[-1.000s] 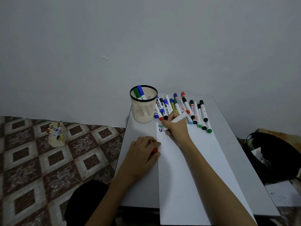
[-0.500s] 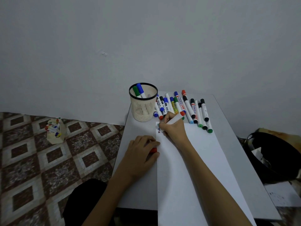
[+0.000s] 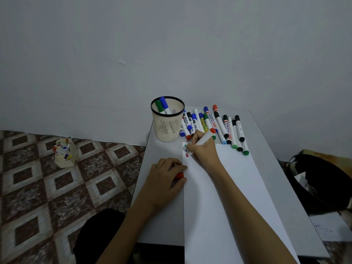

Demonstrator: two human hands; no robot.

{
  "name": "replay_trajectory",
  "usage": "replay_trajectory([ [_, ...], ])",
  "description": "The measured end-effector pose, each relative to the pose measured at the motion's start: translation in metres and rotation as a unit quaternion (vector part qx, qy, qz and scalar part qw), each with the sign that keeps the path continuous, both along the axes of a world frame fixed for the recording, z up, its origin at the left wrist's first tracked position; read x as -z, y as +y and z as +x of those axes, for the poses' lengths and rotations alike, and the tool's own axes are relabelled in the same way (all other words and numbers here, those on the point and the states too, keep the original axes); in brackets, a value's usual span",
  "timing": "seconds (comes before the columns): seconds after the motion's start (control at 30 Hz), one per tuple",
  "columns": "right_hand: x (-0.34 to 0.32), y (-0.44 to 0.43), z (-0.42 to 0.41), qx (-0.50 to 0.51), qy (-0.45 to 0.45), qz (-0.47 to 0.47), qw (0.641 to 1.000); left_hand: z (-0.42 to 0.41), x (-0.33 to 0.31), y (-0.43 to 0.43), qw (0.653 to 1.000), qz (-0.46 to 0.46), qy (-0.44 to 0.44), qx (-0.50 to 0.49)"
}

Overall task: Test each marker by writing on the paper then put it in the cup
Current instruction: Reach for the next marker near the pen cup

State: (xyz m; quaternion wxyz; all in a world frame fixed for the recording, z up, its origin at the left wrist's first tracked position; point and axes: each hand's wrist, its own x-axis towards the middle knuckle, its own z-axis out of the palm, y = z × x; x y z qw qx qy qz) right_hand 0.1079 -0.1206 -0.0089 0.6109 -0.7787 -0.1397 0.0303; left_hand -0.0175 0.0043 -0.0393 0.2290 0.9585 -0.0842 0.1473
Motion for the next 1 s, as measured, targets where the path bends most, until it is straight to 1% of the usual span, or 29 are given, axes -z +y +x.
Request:
replay_trajectory([
  [0.07, -0.0011, -0.0007, -0.0004, 0.015, -0.002, 0.014, 1.000, -0.0001, 0.0003, 0.0007, 1.000, 0.001, -0.001, 0.000],
  [0.33, -0.0041, 0.0005, -0.0046, 0.014, -0.008, 0.007, 1.000, -0.0010, 0.0004, 0.0005, 1.000, -0.003, 0.002, -0.003],
  [0.47, -0.0044, -0.0001, -0.0034, 0.015, 0.011, -0.013, 1.000, -0.0004, 0.0009, 0.0002, 1.000, -0.004, 0.003, -0.004],
  [0.6, -0.0035, 0.0000, -0.0035, 0.040, 0.000, 0.022, 0.999, 0.0005, 0.0021, 0.0007, 1.000, -0.005, 0.004, -0.006],
  [0.7, -0.0033, 0.0001, -0.0040, 0.037, -0.007, -0.001, 0.999, 0.0009, 0.0035, 0.0006, 1.000, -0.004, 0.003, -0.006],
  [0.87, -0.0037, -0.0011, -0.0038, 0.025, 0.006, 0.000, 1.000, 0.0005, 0.0023, 0.0006, 1.000, -0.004, 0.001, -0.004],
  [1.0, -0.0006, -0.0035, -0.0015, 0.054, -0.001, 0.041, 0.998, 0.0000, 0.0008, 0.0008, 1.000, -0.006, 0.005, -0.004],
])
